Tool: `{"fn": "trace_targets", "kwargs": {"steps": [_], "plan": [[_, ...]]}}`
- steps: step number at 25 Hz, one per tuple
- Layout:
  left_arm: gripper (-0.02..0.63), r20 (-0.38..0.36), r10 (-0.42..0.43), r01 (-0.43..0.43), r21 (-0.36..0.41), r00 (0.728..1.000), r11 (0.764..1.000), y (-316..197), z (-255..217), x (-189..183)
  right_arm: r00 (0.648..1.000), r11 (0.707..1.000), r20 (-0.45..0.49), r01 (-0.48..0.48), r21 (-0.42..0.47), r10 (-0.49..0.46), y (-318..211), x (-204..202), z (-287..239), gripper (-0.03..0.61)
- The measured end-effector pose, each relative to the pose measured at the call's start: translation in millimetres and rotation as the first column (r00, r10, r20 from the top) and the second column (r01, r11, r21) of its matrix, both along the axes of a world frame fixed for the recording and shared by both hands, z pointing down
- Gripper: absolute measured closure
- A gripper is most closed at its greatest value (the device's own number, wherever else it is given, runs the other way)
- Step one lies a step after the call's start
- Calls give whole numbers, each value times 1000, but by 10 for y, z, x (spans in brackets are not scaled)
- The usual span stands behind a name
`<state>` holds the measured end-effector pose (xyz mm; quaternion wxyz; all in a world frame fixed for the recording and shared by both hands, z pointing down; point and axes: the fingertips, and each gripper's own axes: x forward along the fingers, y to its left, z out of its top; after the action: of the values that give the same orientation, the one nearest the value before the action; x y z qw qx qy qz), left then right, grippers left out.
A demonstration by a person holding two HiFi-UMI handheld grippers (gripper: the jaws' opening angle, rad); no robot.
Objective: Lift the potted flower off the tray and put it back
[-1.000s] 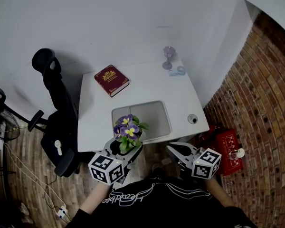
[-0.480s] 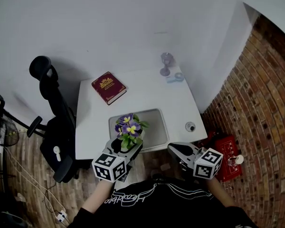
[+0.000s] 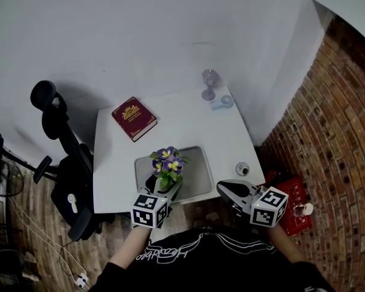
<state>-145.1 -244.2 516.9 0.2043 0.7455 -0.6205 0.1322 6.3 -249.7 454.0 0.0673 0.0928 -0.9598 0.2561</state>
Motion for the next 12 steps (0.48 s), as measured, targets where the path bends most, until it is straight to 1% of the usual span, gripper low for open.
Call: {"fn": "trace_targets", "kwargs": {"steps": [2,6,12], "plan": [[264,17,-2,2,-26,1000,1000,-70,132,-15,1000,1000,-9,2,0,-2,-85,2,18,580],[264,20,-17,18,-78,1000,997,-203,399,-42,1000,1000,-15,15,-4,-15,-226,-6,59,580],[264,46,-33,38,-117,998,992,-343,737,-61,999,999,-25,43,-9,-43,-388,24,170,580]]}}
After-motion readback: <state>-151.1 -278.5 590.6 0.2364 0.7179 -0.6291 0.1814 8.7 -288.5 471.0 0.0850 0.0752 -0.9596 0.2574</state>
